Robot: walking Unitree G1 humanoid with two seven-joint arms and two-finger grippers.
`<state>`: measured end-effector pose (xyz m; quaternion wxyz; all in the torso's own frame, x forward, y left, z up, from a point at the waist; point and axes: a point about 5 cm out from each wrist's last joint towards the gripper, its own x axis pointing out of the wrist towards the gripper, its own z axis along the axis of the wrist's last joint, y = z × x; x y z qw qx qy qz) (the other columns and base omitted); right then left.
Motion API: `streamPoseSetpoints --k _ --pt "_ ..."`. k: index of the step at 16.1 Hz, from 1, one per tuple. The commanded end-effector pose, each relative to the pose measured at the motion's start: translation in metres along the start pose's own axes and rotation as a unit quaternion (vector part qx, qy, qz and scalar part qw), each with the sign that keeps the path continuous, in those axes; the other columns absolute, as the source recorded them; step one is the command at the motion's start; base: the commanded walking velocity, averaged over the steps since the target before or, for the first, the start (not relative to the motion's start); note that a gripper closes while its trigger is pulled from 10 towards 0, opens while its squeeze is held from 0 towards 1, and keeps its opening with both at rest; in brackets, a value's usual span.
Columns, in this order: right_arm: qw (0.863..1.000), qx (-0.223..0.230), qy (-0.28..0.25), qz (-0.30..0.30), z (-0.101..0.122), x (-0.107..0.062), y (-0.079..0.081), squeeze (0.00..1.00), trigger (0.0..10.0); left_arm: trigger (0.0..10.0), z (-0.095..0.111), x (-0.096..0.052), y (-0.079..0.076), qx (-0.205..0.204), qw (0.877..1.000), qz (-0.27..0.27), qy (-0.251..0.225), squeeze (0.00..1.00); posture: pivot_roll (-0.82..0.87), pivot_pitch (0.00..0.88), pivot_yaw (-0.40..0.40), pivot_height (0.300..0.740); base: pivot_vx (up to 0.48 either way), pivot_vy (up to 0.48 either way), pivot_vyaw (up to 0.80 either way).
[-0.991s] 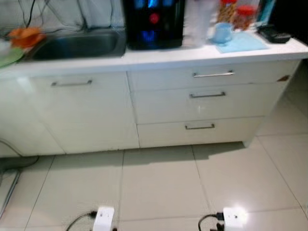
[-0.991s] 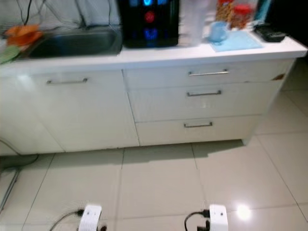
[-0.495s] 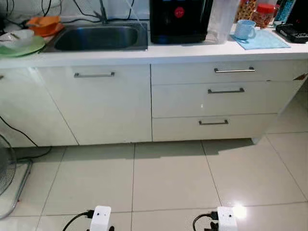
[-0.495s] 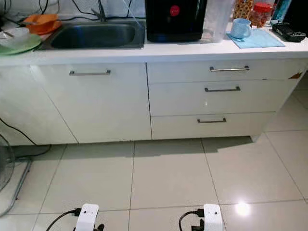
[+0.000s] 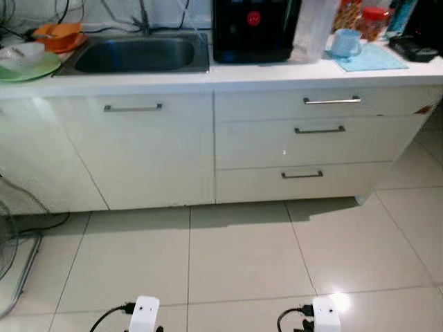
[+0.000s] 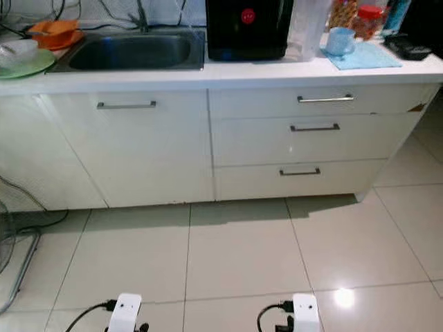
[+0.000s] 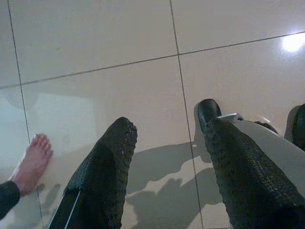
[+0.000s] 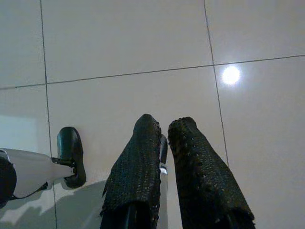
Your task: Kitchen organization
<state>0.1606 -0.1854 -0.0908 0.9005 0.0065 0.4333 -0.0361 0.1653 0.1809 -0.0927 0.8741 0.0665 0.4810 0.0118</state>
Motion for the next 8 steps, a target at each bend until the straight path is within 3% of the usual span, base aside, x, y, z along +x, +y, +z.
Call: streamPoseSetpoints --k 1,8 --pt "1.0 -0.002 0.006 0.001 -0.0025 -0.0006 -0.0005 0.0 10.0 10.0 0.0007 0.0002 0.0017 0.006 1.0 0.007 0.001 0.0 0.04 0.061 0.066 0.74 0.412 0.244 0.0" --pt "1.0 -0.001 0.007 0.001 -0.0027 -0.0005 -0.0002 0.0 10.0 10.0 0.0006 0.0002 0.0041 0.008 1.0 0.013 0.002 0.0 0.04 0.061 0.069 0.74 0.409 0.25 0.0"
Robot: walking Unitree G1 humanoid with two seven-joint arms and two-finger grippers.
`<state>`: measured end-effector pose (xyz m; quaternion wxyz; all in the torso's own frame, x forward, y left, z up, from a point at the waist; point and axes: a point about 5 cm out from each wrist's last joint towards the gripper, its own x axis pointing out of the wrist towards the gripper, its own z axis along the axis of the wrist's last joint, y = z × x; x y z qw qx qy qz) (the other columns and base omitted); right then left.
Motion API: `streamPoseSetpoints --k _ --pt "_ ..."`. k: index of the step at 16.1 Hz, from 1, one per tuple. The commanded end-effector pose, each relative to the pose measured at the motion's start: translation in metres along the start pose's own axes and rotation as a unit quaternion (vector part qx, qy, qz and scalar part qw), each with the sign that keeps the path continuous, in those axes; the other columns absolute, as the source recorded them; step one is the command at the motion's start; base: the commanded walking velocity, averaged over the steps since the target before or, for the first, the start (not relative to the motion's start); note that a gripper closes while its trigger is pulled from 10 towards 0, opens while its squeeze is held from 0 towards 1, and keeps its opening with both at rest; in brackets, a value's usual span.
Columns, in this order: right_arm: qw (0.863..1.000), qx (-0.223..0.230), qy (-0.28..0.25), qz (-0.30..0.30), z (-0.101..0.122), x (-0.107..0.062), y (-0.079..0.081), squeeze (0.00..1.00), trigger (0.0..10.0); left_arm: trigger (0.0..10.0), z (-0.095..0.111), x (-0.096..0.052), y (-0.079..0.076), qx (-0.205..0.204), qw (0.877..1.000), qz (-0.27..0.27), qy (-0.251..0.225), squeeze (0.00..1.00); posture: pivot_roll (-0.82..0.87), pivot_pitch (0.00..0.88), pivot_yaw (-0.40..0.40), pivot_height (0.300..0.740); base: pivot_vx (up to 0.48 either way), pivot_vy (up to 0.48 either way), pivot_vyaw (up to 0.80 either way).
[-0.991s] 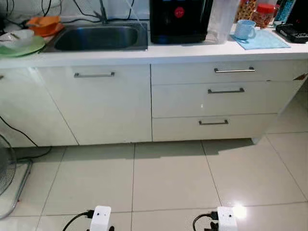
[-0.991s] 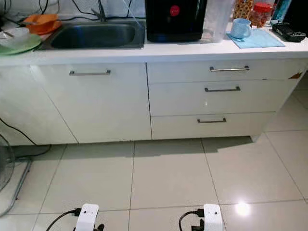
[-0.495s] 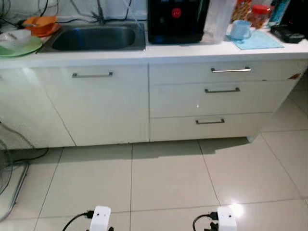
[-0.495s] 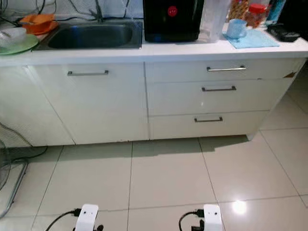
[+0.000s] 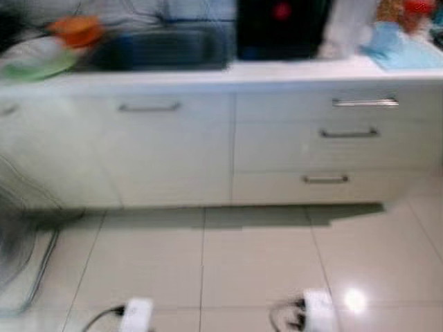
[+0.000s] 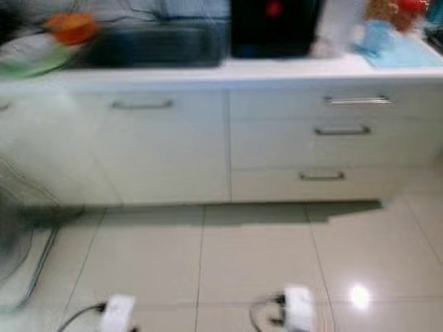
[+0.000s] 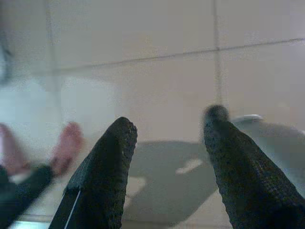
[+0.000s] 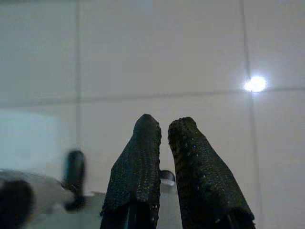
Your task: Kitchen organization
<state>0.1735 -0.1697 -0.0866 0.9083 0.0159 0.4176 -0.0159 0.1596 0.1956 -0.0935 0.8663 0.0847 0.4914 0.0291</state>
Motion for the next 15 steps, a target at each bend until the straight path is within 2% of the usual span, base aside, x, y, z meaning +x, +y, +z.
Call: streamPoseSetpoints --k 1,15 --pt "0.999 -0.001 0.024 -0.021 -0.0145 -0.0055 -0.0163 0.0 10.0 10.0 0.0075 0.0006 -0.0099 0.0 1.0 -0.01 -0.012 0.0 0.04 0.062 0.07 0.74 0.412 0.24 0.0" --pt "0.999 -0.002 0.026 -0.021 -0.0147 -0.0055 -0.0166 0.0 10.0 10.0 0.0074 0.0005 -0.0108 -0.001 1.0 -0.011 -0.014 0.0 0.04 0.06 0.068 0.74 0.406 0.226 0.0"
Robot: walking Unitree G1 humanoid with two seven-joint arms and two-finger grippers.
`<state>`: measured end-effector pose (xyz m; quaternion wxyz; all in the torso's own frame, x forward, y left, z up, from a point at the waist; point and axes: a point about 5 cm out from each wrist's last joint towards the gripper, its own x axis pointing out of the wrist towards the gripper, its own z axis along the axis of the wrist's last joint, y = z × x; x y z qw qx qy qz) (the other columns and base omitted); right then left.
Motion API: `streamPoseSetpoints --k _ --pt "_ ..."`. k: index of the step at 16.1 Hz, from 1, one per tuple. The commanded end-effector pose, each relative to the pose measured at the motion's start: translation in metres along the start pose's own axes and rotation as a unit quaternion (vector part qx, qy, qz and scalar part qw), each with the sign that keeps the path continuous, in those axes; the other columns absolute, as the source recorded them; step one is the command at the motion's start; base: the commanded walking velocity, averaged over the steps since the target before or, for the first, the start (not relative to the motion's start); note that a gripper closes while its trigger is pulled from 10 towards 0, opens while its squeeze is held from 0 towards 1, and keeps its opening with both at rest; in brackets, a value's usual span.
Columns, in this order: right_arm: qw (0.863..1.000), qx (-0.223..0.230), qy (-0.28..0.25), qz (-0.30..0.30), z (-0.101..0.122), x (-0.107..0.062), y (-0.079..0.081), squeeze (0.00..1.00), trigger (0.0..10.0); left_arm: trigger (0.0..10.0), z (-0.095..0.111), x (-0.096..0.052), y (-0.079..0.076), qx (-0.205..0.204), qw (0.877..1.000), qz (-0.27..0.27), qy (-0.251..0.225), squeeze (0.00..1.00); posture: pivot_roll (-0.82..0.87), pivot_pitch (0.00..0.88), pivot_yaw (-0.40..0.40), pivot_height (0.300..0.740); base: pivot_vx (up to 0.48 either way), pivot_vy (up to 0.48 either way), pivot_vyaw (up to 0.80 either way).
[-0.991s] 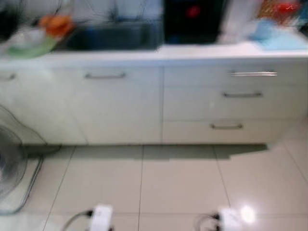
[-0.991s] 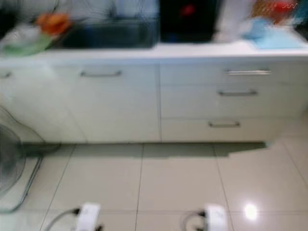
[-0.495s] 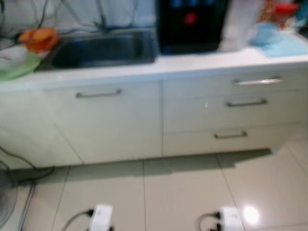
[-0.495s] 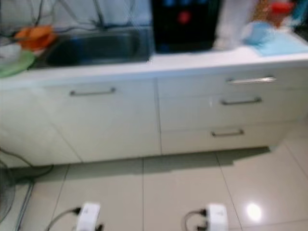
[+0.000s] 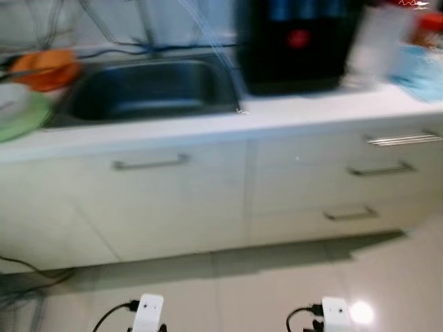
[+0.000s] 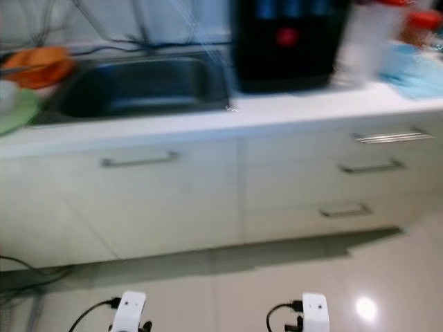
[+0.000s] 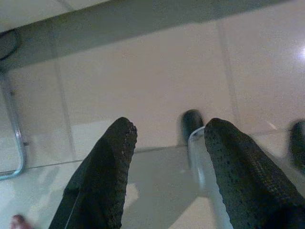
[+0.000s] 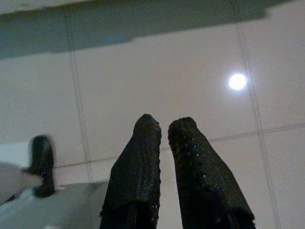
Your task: Kitchen organization
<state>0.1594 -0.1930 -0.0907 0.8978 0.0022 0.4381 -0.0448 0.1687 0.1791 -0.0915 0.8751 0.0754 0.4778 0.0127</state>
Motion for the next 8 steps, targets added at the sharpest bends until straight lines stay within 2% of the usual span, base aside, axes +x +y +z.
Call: streamPoseSetpoints --k 1,8 --pt "1.0 -0.002 0.003 0.011 -0.0022 -0.0002 0.0075 0.0 10.0 10.0 -0.0025 -0.0004 0.0042 -0.002 1.0 0.005 0.001 0.0 0.04 0.06 0.068 0.74 0.0 0.0 0.0" --pt "1.0 -0.002 0.003 0.012 -0.0016 0.0 0.0078 0.0 10.0 10.0 -0.0013 -0.0003 0.0036 -0.002 1.0 0.006 -0.001 0.0 0.04 0.06 0.069 0.74 0.0 0.0 0.0"
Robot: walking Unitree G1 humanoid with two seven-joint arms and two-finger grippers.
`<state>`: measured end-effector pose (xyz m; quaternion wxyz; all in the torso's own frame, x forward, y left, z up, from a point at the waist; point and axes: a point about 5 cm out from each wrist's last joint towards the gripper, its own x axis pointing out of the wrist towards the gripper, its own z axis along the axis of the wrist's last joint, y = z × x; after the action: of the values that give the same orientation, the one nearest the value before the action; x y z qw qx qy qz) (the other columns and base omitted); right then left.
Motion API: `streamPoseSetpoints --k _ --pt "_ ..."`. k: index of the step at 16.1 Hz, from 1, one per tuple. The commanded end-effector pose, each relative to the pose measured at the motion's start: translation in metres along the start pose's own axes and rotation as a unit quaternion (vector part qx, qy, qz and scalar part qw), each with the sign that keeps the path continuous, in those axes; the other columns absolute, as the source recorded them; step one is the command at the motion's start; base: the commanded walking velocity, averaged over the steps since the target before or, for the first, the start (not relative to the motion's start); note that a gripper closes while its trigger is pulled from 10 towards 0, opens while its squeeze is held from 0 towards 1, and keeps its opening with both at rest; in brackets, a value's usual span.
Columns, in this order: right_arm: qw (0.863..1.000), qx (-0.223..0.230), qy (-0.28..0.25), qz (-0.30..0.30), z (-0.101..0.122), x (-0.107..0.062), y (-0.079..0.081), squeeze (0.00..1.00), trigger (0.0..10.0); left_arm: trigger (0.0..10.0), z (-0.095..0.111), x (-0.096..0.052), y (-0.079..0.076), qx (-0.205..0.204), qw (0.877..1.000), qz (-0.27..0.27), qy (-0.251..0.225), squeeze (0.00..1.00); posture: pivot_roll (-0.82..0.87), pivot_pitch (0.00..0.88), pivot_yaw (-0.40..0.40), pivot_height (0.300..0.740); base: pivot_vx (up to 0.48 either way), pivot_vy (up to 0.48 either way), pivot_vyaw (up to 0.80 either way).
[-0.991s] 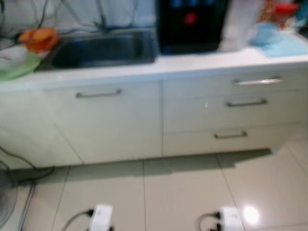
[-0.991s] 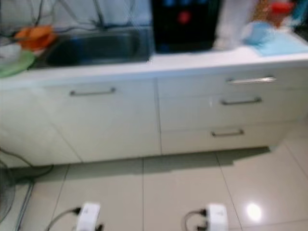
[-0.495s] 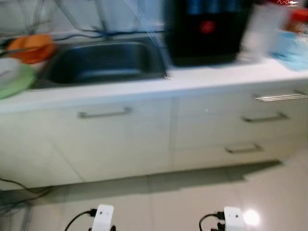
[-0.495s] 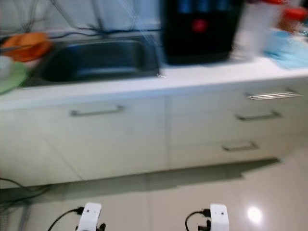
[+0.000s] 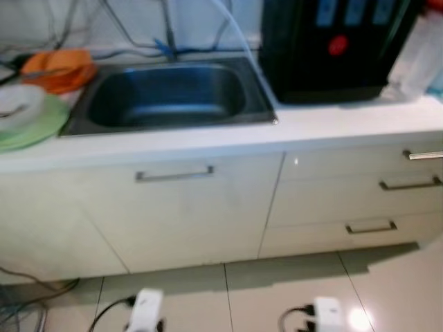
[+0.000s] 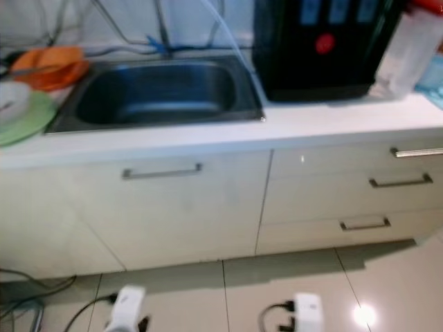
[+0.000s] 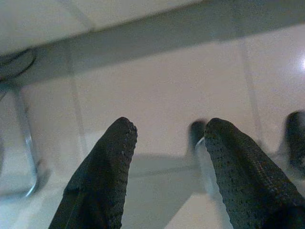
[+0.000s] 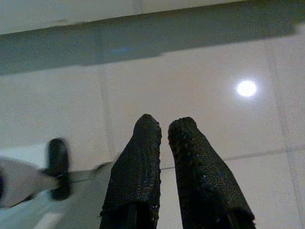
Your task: Kitchen organization
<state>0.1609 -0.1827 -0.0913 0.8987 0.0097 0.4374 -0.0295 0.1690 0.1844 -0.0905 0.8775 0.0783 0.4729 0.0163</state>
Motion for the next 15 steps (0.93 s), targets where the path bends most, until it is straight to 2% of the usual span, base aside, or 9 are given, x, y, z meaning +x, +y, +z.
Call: streamPoseSetpoints --k 1,3,15 --pt "1.0 -0.002 0.004 -0.005 -0.002 -0.0007 -0.0026 0.0 10.0 10.0 -0.0015 -0.0002 -0.0017 -0.004 1.0 0.001 0.005 0.0 0.04 0.06 0.069 0.74 0.0 0.0 0.0" --pt "1.0 -0.003 0.004 -0.004 -0.002 -0.0007 -0.0025 0.0 10.0 10.0 -0.0016 -0.0002 -0.0017 -0.007 1.0 0.001 0.005 0.0 0.04 0.061 0.068 0.74 0.0 0.159 0.0" --pt "1.0 -0.001 0.004 -0.004 -0.0021 -0.0007 -0.0025 0.0 10.0 10.0 -0.0023 -0.0003 -0.0004 -0.007 1.0 0.004 0.007 0.0 0.04 0.065 0.068 0.74 0.0 0.358 0.0"
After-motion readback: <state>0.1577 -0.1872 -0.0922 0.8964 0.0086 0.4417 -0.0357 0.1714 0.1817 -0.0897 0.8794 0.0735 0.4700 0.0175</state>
